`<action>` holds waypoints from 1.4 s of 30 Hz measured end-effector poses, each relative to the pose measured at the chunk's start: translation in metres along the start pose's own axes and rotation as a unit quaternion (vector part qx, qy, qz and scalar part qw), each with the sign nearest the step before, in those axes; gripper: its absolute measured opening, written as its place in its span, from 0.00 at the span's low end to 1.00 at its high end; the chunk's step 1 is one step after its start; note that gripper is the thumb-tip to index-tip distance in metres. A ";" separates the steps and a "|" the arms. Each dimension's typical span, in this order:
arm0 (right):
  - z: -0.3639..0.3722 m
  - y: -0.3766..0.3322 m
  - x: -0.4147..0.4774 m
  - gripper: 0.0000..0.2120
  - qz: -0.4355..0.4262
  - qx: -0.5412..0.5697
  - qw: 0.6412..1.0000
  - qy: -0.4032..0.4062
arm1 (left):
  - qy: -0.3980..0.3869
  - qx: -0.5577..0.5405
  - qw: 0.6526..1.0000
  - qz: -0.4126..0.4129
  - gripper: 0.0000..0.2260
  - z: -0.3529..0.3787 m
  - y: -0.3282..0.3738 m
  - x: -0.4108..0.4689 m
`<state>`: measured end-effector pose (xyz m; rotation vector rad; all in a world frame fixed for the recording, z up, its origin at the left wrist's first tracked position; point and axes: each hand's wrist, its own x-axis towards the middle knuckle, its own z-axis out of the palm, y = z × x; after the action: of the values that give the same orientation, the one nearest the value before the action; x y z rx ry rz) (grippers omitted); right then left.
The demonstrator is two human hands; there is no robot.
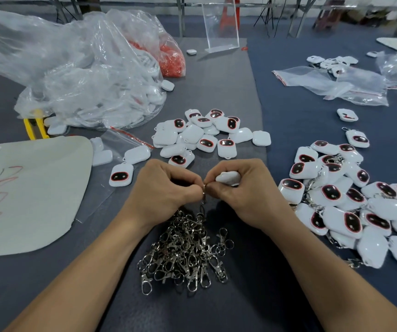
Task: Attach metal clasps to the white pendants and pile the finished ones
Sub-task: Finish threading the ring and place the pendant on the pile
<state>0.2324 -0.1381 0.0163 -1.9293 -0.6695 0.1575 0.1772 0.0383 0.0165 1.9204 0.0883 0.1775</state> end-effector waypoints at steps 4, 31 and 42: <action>0.004 0.004 0.002 0.07 0.027 -0.022 0.999 0.019 | 0.091 0.063 0.992 0.056 0.04 0.004 -0.001 -0.001; 0.001 0.000 0.003 0.11 0.104 -0.064 0.992 0.040 | 0.121 0.317 0.927 0.160 0.02 0.007 -0.002 -0.008; -0.008 0.001 0.000 0.13 0.091 -0.074 0.992 0.047 | 0.029 0.337 0.930 0.145 0.05 0.008 -0.003 0.000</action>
<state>0.2362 -0.1447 0.0189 -2.1261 -0.4514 0.1330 0.1788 0.0322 0.0105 2.6139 -0.1135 0.4466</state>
